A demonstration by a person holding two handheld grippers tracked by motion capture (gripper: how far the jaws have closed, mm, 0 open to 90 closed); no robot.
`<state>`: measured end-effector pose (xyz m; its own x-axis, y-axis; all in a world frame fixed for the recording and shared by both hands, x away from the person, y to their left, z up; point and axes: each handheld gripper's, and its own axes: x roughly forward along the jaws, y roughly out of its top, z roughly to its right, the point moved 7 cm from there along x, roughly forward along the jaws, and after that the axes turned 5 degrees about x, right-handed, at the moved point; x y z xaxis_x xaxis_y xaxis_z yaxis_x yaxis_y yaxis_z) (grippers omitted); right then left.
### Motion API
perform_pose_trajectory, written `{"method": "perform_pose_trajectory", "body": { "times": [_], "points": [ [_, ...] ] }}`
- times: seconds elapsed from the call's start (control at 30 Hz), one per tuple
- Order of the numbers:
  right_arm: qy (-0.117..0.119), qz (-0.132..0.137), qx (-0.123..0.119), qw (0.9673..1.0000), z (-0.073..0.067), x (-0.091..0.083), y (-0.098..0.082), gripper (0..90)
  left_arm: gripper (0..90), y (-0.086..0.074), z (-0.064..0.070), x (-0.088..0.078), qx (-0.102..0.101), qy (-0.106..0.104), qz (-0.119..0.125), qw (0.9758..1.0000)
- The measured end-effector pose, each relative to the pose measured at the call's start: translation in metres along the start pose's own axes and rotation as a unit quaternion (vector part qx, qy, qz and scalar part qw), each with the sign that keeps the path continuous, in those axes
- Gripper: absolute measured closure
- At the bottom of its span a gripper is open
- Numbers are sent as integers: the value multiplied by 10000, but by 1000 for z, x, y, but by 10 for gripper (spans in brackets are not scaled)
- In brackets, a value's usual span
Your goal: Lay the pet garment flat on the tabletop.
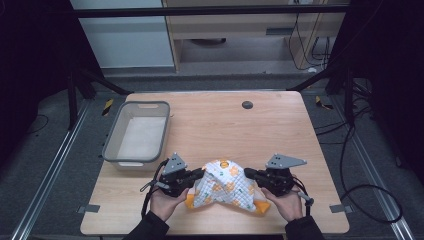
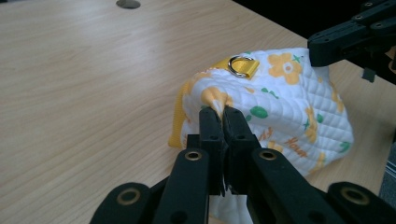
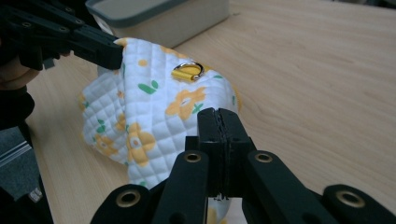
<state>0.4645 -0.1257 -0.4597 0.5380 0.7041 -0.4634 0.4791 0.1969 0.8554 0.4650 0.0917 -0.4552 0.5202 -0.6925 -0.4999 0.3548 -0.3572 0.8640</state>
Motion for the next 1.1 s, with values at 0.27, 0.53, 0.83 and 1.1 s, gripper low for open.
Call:
{"method": "perform_pose_trajectory", "body": {
  "times": [0.27,0.53,0.83,1.1],
  "points": [
    [3,357,-134,9993,-11,-18,24,895,877,31,9,-26,294,-73,429,9986],
    [-255,649,-266,9972,-7,-20,54,894,877,55,-7,-23,257,153,670,9973],
    [-985,749,46,9923,35,30,76,893,875,69,-54,18,-53,868,667,9940],
    [-1884,593,187,9801,74,69,84,836,719,62,-95,57,-517,1490,388,9867]
  ]
}}
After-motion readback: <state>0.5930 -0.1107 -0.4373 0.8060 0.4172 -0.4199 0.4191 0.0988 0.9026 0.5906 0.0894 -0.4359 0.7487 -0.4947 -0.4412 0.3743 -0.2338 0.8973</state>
